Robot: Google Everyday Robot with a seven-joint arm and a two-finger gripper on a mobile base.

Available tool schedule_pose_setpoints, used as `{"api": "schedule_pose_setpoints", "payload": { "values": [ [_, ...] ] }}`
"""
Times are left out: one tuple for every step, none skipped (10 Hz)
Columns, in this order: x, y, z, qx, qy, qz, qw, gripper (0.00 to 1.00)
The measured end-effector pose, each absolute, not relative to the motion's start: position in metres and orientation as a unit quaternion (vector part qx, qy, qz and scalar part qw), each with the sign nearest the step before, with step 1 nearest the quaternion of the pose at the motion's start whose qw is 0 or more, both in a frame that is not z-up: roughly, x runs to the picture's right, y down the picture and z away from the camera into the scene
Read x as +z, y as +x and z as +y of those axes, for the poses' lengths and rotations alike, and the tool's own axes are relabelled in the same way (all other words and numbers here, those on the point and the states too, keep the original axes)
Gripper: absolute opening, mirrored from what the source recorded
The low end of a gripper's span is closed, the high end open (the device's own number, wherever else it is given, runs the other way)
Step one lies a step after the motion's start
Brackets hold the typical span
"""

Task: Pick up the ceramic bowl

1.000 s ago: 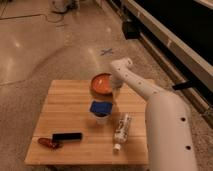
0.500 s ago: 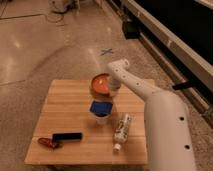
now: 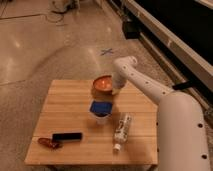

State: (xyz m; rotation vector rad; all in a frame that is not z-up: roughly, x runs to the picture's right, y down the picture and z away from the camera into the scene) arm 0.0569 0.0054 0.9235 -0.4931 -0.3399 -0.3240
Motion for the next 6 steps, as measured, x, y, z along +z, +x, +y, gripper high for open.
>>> {"api": "schedule_pose_setpoints", "payload": {
  "values": [
    [0.914, 0.06, 0.0, -0.158, -0.235, -0.175, 0.943, 0.0],
    [0.897, 0.064, -0.009, -0.156, -0.223, -0.188, 0.944, 0.0],
    [0.885, 0.065, -0.015, -0.157, -0.214, -0.198, 0.944, 0.0],
    [0.875, 0.065, -0.021, -0.158, -0.206, -0.206, 0.944, 0.0],
    [0.86, 0.065, -0.026, -0.16, -0.198, -0.219, 0.942, 0.0],
    [0.849, 0.067, -0.025, -0.163, -0.2, -0.227, 0.939, 0.0]
  ]
}}
